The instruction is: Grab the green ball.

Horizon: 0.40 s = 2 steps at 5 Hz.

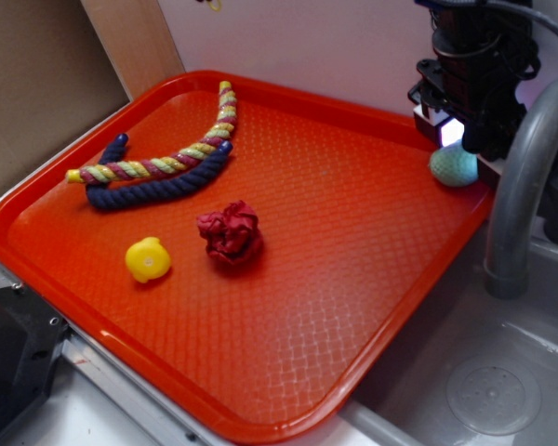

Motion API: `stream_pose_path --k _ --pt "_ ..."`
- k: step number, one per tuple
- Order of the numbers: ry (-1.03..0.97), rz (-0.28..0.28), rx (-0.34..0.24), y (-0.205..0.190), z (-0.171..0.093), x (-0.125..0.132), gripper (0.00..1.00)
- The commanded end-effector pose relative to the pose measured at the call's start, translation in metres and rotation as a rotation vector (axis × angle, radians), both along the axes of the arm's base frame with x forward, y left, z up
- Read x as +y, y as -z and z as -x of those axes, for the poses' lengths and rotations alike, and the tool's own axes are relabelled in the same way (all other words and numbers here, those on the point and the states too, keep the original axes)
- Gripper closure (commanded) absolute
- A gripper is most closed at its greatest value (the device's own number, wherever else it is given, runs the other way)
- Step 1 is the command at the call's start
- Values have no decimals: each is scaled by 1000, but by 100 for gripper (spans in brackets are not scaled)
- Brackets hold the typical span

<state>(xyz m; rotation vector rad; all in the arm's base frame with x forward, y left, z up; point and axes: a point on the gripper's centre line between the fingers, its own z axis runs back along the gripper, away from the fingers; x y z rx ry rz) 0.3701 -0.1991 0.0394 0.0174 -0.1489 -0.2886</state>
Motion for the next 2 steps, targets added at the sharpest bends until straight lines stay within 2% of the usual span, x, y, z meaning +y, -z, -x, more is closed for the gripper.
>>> stream_pose_path --k 1,2 --pt "-7 -28 -55 -34 46 41 100" --pt "-55 23 -127 -72 76 72 100"
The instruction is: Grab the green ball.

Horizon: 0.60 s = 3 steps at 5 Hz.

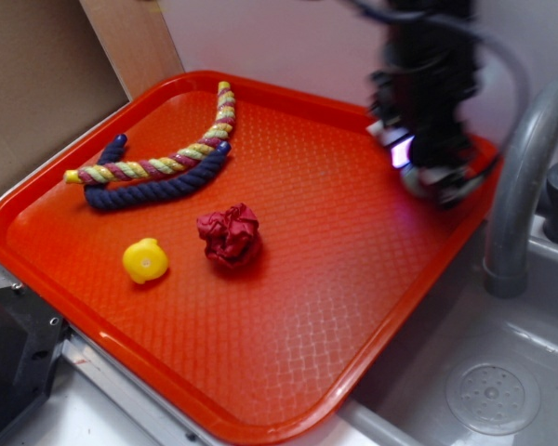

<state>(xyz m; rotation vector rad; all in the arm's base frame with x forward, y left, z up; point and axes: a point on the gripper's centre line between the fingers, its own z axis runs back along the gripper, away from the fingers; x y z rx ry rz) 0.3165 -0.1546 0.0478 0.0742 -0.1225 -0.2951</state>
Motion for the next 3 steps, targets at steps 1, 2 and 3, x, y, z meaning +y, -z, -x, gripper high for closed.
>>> stream_pose_path --k 1,2,3 --pt "-178 169 -189 -110 48 74 100" --pt "-250 283 -173 -155 62 114 100" --pt "-403 218 -13 -192 64 138 100"
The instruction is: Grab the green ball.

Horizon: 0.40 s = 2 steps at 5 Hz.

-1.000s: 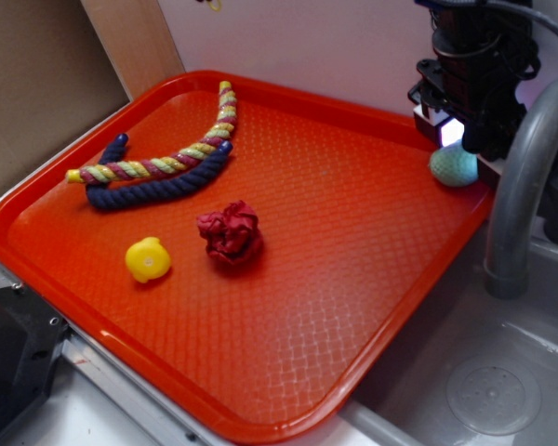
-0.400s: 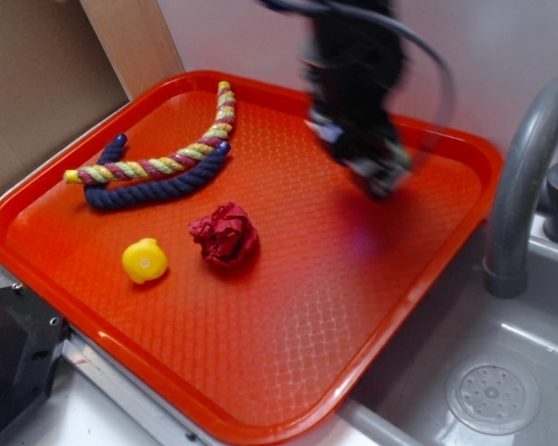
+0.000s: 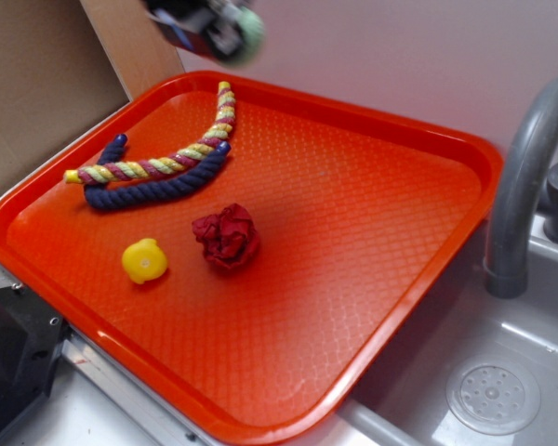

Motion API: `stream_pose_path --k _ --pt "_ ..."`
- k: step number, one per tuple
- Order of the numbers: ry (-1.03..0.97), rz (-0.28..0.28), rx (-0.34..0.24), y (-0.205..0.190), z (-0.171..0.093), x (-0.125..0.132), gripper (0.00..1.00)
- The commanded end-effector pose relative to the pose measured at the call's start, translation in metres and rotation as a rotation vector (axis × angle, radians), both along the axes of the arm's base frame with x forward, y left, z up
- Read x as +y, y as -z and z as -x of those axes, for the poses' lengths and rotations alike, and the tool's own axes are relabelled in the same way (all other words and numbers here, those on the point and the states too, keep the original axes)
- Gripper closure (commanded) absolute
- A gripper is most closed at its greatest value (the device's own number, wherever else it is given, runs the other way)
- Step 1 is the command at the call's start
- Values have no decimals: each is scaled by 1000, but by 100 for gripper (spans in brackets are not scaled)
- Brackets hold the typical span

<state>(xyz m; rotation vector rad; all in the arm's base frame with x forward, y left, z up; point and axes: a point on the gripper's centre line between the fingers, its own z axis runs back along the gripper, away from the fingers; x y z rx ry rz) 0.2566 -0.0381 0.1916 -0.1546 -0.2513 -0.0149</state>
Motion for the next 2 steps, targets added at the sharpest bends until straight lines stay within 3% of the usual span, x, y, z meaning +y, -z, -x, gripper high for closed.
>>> stream_pose_path --k 1,2 --pt "-319 21 290 -53 8 31 100" --pt "-307 -30 283 -44 14 29 100"
